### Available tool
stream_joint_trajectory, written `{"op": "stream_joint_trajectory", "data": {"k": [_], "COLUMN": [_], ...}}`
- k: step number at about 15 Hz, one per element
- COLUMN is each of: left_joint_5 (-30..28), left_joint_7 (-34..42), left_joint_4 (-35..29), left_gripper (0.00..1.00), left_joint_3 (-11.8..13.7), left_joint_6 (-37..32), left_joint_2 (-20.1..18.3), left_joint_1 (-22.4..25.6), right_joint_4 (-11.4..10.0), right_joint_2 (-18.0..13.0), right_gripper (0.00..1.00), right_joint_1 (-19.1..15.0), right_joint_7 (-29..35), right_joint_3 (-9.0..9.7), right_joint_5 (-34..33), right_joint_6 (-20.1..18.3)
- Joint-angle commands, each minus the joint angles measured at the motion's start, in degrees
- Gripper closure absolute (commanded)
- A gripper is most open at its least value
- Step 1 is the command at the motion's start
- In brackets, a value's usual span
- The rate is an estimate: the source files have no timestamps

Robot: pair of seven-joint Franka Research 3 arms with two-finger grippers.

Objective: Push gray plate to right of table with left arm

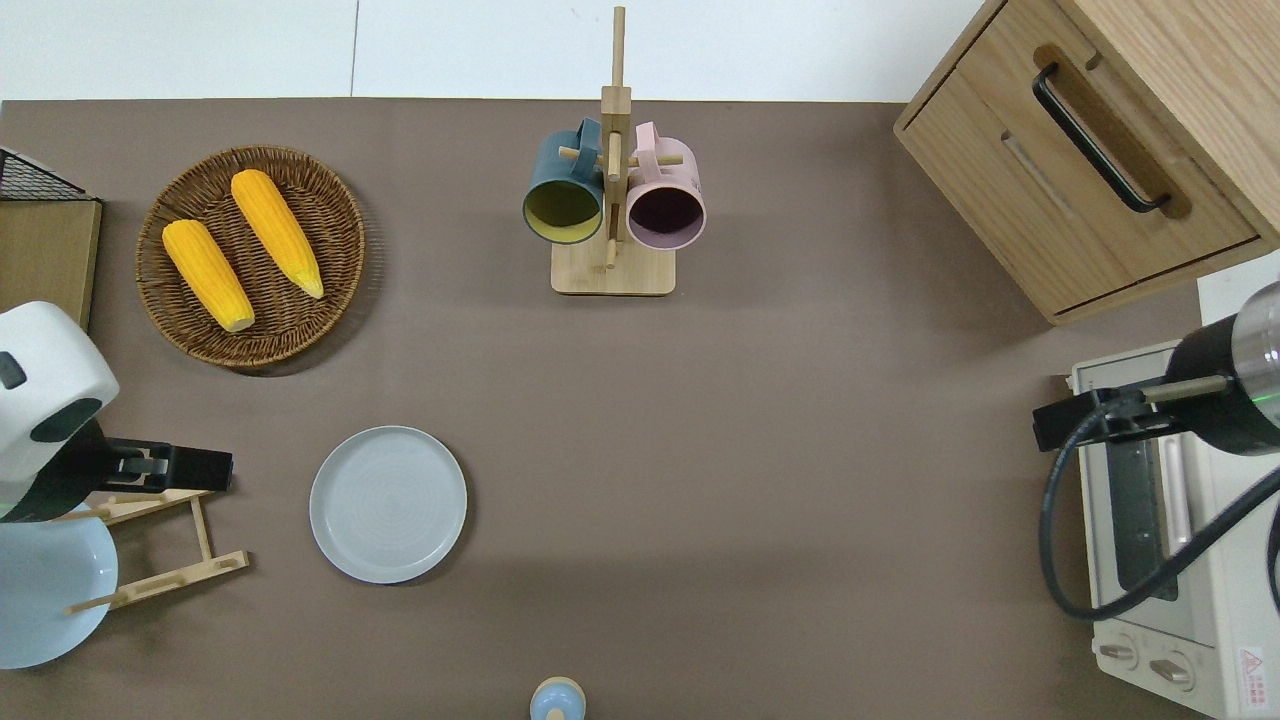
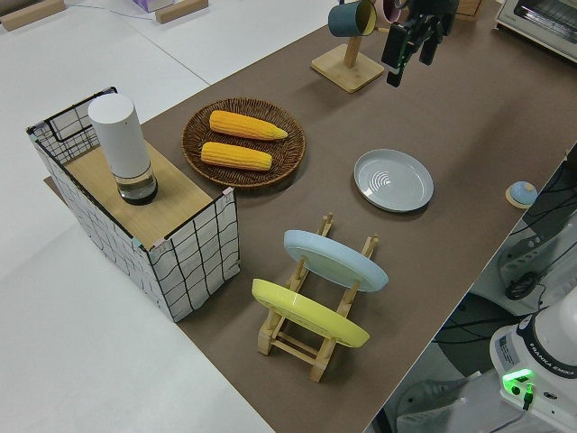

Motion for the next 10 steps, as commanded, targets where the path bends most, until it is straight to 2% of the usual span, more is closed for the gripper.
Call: {"op": "stream_joint_trajectory", "data": {"k": [1,10], "left_joint_5": [0.6,0.4], "left_joint_7": [0.1,0.0], "left_joint_4": [0.3,-0.1], "left_gripper": [0.00,0.00], "left_joint_3": [-0.8,-0.8], "left_joint_6": [-0.7,-0.9], "left_joint_2": [-0.4,-0.6], "left_joint_1": [-0.3,-0.6], "right_joint_4": [0.5,0.5], "right_joint_2": [-0.1,-0.1], "right_gripper": [0.017,0.017], "right_joint_1": [-1.1,-1.1], "right_joint_7": [0.7,0.7], "right_joint_3": [0.92,0.92], "right_joint_5": [0.2,0.2], "right_joint_6": [-0.9,-0.9]}}
